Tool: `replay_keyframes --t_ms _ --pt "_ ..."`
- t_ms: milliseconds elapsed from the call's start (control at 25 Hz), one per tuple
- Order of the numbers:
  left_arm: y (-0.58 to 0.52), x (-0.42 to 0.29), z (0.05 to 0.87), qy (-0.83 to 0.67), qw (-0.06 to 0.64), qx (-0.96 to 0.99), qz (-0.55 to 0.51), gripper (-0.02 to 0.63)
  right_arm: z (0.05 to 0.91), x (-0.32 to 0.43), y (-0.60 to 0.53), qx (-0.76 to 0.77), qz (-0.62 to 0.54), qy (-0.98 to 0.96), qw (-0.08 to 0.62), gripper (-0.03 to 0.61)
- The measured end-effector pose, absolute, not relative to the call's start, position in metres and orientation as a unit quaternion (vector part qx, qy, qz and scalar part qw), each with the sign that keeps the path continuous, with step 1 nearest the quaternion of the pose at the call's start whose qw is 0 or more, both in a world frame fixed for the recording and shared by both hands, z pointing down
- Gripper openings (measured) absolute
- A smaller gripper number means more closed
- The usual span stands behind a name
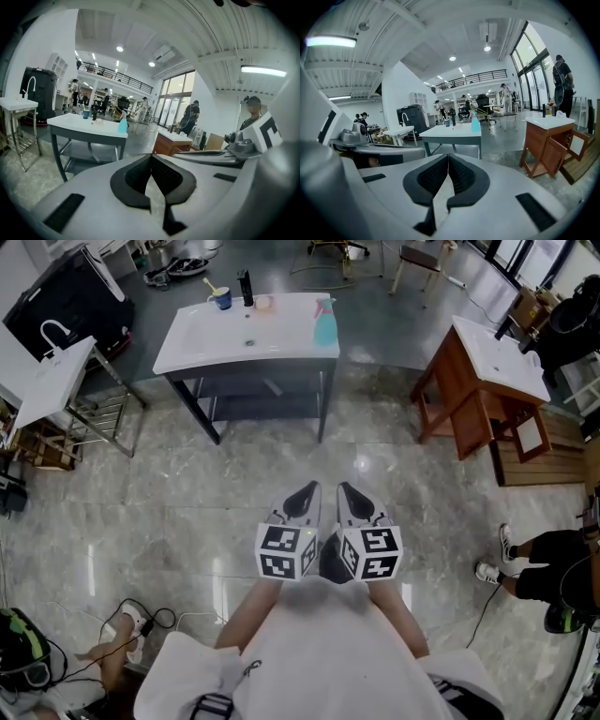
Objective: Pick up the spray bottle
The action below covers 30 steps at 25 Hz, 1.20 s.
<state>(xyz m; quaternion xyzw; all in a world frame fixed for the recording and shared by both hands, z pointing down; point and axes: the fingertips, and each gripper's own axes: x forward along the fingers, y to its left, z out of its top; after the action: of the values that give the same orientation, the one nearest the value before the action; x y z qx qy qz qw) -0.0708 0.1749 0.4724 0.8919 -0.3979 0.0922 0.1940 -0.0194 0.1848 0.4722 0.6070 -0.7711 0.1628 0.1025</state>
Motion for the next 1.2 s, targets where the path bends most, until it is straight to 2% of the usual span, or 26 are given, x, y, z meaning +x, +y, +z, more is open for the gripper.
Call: replay_keyframes --t_ms 200,1200 --pt "0.151 -0.050 0.479 -0.401 0.208 0.887 0.097 0.026 0.480 0.000 0.159 0.597 0.168 -0.775 0.120 0.027" --pt "0.051 0.039 0.481 -0.422 0.194 0.877 0.124 0.026 0.491 0.080 0.052 0.563 0.190 -0.796 0.113 0.027"
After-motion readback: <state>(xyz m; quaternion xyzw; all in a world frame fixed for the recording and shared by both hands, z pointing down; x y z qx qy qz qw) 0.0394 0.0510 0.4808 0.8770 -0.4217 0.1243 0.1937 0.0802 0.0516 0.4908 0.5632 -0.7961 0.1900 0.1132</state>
